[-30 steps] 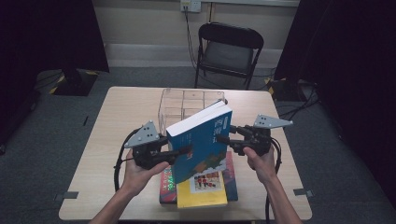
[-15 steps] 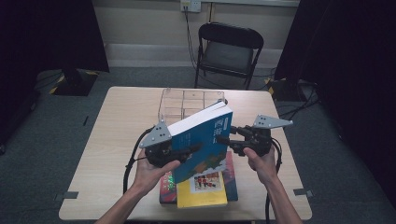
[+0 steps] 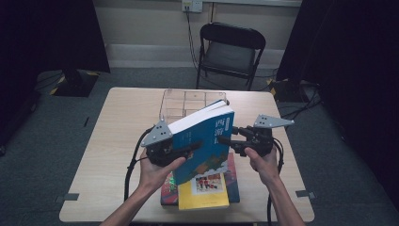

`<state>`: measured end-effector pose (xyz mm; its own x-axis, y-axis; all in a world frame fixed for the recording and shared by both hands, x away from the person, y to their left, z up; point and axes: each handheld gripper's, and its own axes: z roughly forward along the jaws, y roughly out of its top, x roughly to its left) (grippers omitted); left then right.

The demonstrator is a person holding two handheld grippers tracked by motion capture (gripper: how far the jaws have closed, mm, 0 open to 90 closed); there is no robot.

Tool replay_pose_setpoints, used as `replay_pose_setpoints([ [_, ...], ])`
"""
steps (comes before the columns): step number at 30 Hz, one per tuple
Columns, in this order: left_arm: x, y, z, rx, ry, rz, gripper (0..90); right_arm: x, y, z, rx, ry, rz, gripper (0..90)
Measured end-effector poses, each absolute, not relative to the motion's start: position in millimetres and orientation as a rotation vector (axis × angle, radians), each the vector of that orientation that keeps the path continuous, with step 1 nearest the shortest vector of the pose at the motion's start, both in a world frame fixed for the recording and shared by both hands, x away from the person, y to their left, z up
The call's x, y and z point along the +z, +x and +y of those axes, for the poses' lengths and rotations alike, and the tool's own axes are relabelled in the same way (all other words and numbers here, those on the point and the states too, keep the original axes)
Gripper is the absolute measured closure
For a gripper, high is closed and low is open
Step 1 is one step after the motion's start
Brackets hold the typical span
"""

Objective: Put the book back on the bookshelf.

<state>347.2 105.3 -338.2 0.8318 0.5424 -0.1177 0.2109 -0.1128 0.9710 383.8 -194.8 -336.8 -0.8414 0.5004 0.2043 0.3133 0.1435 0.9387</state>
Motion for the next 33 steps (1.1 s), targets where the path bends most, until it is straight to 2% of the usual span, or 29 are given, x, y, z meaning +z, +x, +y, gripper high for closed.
replay_pose_setpoints([
  [6, -341.1, 351.0, 113.5, 0.269, 1.665, 0.558, 60.7, -335.7, 386.0, -195.2, 1.805, 0.794, 2.263, 48.9],
  [11, -339.1, 351.0, 111.9, 0.289, 1.674, 0.581, 61.3, -337.5, 387.0, -202.4, 1.803, 0.824, 2.244, 44.2],
  [18, -341.3, 350.4, 132.8, 0.275, 1.633, 0.62, 61.4, -347.0, 385.0, -218.9, 1.762, 0.895, 2.225, 41.4],
  [22, -338.9, 347.1, 147.5, 0.314, 1.644, 0.639, 61.5, -360.5, 380.9, -227.6, 1.7, 0.935, 2.237, 36.3],
  [33, -338.3, 344.5, 171.1, 0.329, 1.623, 0.717, 61.6, -409.3, 369.7, -264.5, 1.529, 1.14, 2.288, 34.5],
])
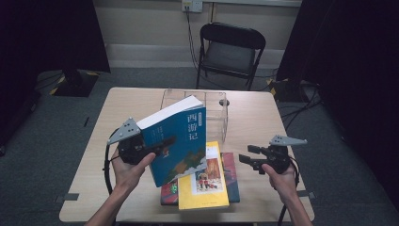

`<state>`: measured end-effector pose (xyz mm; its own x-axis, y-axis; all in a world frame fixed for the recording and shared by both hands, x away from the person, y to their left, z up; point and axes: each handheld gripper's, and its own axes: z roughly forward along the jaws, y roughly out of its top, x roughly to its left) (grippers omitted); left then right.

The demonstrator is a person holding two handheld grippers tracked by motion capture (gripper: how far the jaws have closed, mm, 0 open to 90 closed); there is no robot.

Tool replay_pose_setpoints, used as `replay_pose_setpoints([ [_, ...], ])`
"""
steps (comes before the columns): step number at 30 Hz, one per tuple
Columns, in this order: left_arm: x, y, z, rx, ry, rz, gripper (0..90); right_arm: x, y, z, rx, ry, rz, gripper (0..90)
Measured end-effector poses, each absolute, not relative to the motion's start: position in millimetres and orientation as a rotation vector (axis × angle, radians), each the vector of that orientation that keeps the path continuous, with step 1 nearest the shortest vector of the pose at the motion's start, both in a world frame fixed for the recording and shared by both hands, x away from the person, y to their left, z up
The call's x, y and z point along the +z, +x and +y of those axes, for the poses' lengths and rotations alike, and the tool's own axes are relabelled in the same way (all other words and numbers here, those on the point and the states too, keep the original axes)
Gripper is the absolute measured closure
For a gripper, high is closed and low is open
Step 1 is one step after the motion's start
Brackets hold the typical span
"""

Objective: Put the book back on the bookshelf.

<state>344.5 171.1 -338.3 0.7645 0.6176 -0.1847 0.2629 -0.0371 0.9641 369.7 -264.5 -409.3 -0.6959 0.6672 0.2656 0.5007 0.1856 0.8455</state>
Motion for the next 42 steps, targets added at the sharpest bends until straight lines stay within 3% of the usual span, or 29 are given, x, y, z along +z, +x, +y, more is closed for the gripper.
replay_pose_setpoints([
  [9, -327.9, 351.2, 185.8, 0.379, 1.604, 0.796, 61.7, -438.9, 372.9, -290.6, 1.424, 1.284, 2.266, 34.0],
  [12, -324.4, 354.8, 192.9, 0.397, 1.601, 0.822, 61.7, -446.9, 376.7, -292.4, 1.376, 1.283, 2.295, 37.9],
  [22, -313.5, 369.5, 208.4, 0.473, 1.537, 0.906, 61.7, -482.4, 382.4, -299.6, 1.112, 1.286, 2.349, 34.1],
  [30, -305.8, 378.0, 211.8, 0.549, 1.511, 0.956, 61.8, -492.1, 383.1, -295.2, 1.062, 1.271, 2.332, 27.3],
  [42, -310.5, 395.5, 206.0, 0.634, 1.481, 1.039, 61.8, -498.8, 377.5, -290.2, 1.026, 1.18, 2.282, 24.8],
])
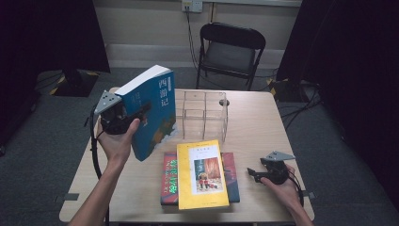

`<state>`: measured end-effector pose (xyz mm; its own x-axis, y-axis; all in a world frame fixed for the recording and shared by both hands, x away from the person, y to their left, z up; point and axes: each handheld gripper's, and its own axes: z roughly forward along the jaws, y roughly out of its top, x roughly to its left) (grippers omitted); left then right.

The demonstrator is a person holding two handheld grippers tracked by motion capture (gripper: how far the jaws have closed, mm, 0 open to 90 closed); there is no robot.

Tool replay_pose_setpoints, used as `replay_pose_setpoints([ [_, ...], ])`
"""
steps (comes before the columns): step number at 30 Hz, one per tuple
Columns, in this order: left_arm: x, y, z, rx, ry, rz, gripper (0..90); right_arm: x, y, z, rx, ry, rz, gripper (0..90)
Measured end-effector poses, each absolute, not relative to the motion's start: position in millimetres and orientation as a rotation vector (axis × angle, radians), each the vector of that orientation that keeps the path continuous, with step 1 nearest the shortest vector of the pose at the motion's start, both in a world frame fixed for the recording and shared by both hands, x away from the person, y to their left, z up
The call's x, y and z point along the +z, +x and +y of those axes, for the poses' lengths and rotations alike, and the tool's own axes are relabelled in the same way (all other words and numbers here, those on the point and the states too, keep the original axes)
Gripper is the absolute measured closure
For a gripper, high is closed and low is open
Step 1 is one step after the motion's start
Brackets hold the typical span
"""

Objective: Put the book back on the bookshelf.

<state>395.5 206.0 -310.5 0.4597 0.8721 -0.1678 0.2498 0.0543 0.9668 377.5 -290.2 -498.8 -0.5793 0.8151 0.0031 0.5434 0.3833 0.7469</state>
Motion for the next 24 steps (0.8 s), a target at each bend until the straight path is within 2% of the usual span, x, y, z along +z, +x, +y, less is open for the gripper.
replay_pose_setpoints([
  [24, -325.6, 420.3, 161.9, 0.728, 1.518, 1.116, 61.8, -498.5, 378.5, -293.0, 1.057, 1.201, 2.283, 24.3],
])
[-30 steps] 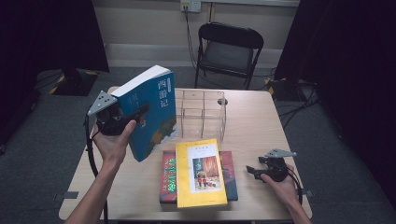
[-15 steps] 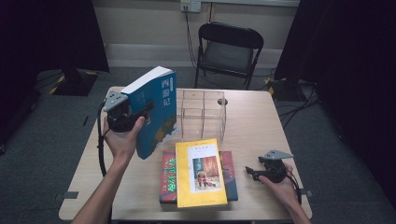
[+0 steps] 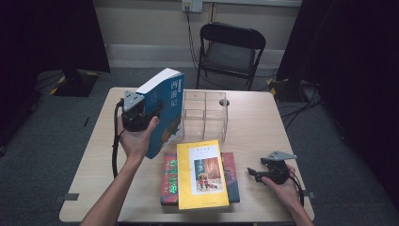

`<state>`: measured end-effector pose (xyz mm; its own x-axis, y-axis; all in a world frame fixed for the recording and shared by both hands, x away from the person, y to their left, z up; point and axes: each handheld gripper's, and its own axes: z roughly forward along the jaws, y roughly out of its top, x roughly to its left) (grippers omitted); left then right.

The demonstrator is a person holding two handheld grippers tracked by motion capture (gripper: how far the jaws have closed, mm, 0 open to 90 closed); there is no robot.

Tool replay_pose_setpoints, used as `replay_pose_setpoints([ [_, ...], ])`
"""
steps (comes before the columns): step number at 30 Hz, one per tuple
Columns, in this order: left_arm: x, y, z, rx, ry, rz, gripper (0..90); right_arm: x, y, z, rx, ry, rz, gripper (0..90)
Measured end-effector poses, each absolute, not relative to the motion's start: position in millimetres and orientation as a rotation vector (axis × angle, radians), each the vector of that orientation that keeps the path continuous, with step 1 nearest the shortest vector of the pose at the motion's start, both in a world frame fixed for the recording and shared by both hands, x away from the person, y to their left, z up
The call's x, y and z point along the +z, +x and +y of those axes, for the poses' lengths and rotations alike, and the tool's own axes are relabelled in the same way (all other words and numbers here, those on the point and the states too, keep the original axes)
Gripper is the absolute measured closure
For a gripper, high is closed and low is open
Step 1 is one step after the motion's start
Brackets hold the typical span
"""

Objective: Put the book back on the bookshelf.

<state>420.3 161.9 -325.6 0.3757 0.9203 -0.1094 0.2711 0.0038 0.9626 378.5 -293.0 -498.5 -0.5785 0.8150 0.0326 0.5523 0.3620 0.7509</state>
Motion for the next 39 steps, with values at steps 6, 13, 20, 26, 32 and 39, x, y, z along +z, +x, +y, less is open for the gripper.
replay_pose_setpoints([
  [6, -328.1, 427.4, 154.2, 0.769, 1.521, 1.117, 61.8, -498.6, 377.4, -292.7, 1.059, 1.201, 2.282, 24.0],
  [13, -340.2, 438.1, 148.7, 0.791, 1.49, 1.102, 61.8, -498.5, 377.7, -293.5, 1.068, 1.208, 2.282, 24.0],
  [20, -355.2, 437.2, 142.5, 0.821, 1.462, 1.086, 61.8, -498.5, 377.8, -293.6, 1.071, 1.21, 2.283, 24.0],
  [26, -362.6, 437.9, 145.1, 0.797, 1.462, 1.097, 61.7, -498.4, 377.6, -293.2, 1.064, 1.206, 2.284, 24.0],
  [32, -372.5, 437.4, 146.7, 0.798, 1.451, 1.092, 61.6, -498.5, 378.3, -293.3, 1.072, 1.207, 2.283, 24.0],
  [39, -384.3, 434.6, 143.7, 0.812, 1.452, 1.053, 61.5, -498.5, 378.3, -293.3, 1.071, 1.206, 2.283, 24.0],
])
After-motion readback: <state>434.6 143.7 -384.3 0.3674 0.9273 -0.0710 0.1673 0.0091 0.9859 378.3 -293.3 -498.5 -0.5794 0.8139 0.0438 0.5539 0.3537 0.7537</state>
